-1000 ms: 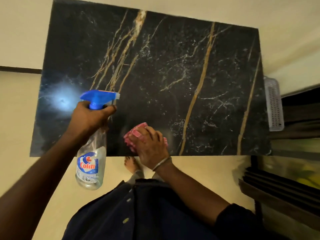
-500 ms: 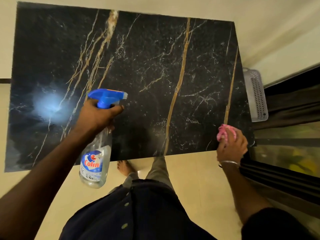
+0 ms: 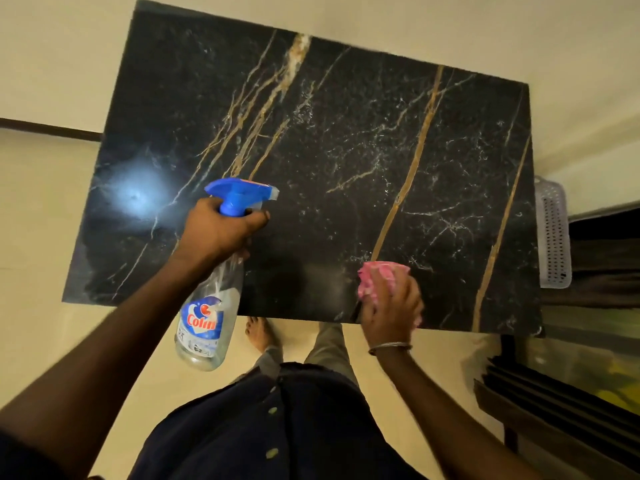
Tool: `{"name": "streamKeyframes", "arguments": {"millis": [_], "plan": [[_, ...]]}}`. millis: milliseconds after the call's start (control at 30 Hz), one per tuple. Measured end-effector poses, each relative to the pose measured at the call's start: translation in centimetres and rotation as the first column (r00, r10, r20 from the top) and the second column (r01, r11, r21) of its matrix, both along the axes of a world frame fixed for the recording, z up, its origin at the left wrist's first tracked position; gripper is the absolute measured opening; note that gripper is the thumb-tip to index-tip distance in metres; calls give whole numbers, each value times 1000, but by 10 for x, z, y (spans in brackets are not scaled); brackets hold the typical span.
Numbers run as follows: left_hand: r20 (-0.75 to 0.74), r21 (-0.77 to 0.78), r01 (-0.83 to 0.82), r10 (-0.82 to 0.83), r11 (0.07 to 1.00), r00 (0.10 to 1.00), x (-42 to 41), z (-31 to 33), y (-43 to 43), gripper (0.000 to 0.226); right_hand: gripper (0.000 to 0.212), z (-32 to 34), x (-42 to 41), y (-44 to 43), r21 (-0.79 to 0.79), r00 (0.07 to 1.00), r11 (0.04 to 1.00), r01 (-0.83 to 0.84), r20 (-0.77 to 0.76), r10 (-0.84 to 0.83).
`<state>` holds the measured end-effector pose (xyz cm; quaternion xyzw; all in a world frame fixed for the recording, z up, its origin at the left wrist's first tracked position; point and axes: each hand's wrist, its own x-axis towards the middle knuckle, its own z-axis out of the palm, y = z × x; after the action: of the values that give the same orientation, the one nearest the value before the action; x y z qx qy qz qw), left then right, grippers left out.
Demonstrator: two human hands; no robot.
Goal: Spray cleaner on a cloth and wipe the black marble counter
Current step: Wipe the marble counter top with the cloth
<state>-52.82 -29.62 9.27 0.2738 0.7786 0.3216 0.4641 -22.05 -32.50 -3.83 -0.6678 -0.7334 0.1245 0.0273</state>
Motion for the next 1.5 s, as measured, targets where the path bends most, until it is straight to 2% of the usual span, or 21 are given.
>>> {"name": "streamKeyframes", "arguments": {"millis": [133, 233, 300, 367, 500, 600, 667, 733, 800, 833, 900, 967, 1000, 1033, 1100, 1200, 1367, 1500], "plan": [[-20, 13, -92, 92, 996, 996, -22, 4, -14, 28, 64, 5, -116, -14, -98, 935, 930, -354, -65, 349], [-46, 36, -171, 173, 985, 984, -43, 4, -29, 25, 84, 4, -186, -23, -153, 778, 765, -625, -41, 627], [-69, 45, -202, 205, 978, 976, -55, 3, -39, 22, 78, 4, -220, -26, -157, 668, 655, -739, -41, 743], [-75, 54, -248, 251, 967, 965, -69, 0, -48, 21, 63, 7, -249, -31, -150, 572, 560, -815, -53, 819], [-120, 55, -315, 320, 947, 940, -91, -2, -61, 20, 48, 22, -303, -34, -88, 396, 392, -916, -38, 917], [-132, 42, -352, 354, 935, 926, -105, -2, -66, 23, 45, 33, -337, -23, -119, 296, 296, -948, 24, 955], [-141, 23, -374, 373, 927, 917, -117, -3, -70, 27, 47, 24, -353, -17, -165, 275, 266, -950, -34, 961], [-139, 15, -403, 401, 915, 906, -128, -5, -71, 31, 50, 17, -366, -10, -201, 243, 235, -951, -17, 970], [-145, 7, -428, 424, 904, 894, -136, -7, -67, 36, 44, 22, -374, 5, -155, 321, 303, -940, -105, 941], [-152, -1, -440, 435, 898, 888, -139, -8, -64, 37, 42, 25, -381, 16, -124, 310, 295, -947, -125, 943], [-166, -14, -462, 454, 887, 875, -148, -10, -57, 38, 45, 26, -402, 40, -215, 152, 141, -966, -39, 988], [-143, -12, -479, 473, 878, 870, -155, -11, -49, 34, 45, 26, -417, 66, -72, 220, 219, -973, -1, 976], [-130, -7, -491, 486, 871, 864, -159, -12, -46, 30, 47, 22, -425, 84, -35, 276, 274, -961, -46, 960], [-124, -5, -502, 497, 865, 859, -163, -13, -43, 27, 52, 18, -434, 106, -21, 332, 331, -943, -82, 940], [-120, -13, -516, 511, 857, 851, -166, -16, -39, 23, 57, 11, -450, 147, 14, 409, 410, -912, -40, 912], [-114, -36, -548, 541, 836, 833, -170, -22, -35, 22, 49, 1, -471, 222, 72, 538, 537, -841, 2, 843], [-132, -68, -569, 558, 820, 819, -170, -30, -40, 20, 45, -1, -488, 334, 113, 696, 689, -716, 46, 716], [-145, -81, -615, 601, 784, 786, -170, -36, -54, 20, 45, -3, -496, 381, 150, 731, 716, -682, 109, 674]]}}
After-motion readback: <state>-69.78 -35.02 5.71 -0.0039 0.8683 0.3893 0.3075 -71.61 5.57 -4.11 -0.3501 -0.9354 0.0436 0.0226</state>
